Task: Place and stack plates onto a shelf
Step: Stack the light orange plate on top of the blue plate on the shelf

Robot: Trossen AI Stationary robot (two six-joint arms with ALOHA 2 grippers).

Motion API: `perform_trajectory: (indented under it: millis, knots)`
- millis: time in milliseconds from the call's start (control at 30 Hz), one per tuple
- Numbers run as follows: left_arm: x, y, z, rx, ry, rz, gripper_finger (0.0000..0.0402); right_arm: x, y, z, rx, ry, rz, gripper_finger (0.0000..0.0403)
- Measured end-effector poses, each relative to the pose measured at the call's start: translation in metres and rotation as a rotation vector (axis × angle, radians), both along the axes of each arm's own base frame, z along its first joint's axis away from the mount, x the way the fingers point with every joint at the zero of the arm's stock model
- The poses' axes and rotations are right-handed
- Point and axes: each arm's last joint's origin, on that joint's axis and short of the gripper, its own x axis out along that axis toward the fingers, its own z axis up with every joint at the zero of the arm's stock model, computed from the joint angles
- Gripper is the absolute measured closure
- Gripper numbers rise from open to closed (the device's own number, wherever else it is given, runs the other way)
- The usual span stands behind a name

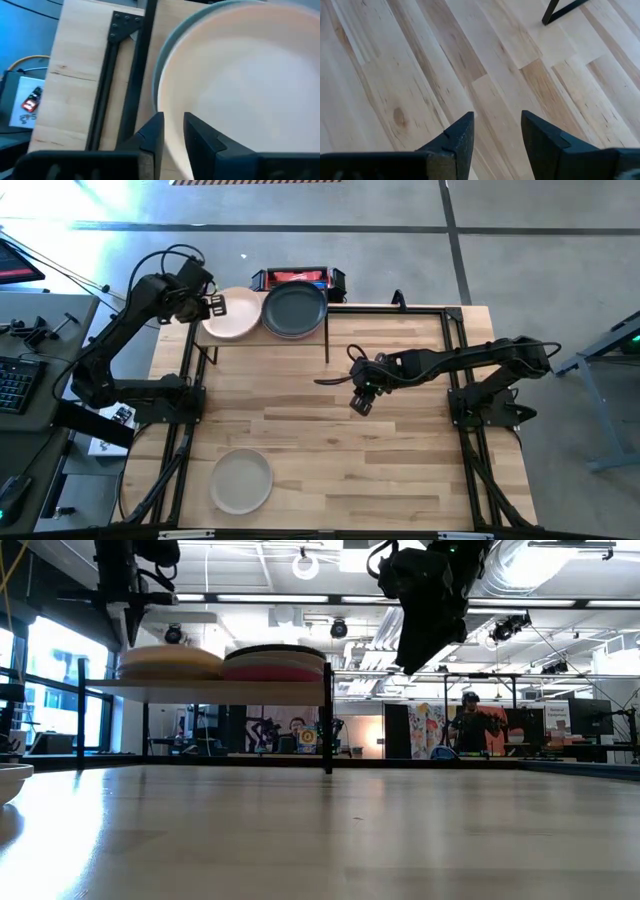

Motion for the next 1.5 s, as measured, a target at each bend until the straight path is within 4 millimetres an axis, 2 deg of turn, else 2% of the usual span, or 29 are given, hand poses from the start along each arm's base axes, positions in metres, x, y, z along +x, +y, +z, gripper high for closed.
perform_trajectory:
  millis: [200, 433, 767, 1000, 1500]
  knots:
    - [-0.002, -0.003, -0.001, -0.024, 0.034, 0.005, 0.0328, 0.000, 0.000, 0.000, 0.008, 0.001, 0.005, 0.0261]
    - [0.000, -0.004, -0.002, -0.069, -0.033, -0.031, 0.0328, 0.000, 0.000, 0.000, 0.008, 0.001, 0.005, 0.0261]
    - [0.013, 0.005, -0.007, -0.090, -0.069, -0.097, 0.0328, 0.000, 0.000, 0.000, 0.011, 0.000, 0.000, 0.0261]
    - [0.024, 0.010, -0.028, -0.180, -0.017, -0.144, 0.0328, 0.000, 0.000, 0.000, 0.011, 0.000, -0.001, 0.0261]
    - [0.020, 0.007, -0.034, -0.252, 0.117, -0.128, 0.0328, 0.000, 0.000, 0.000, 0.021, -0.003, -0.019, 0.0261]
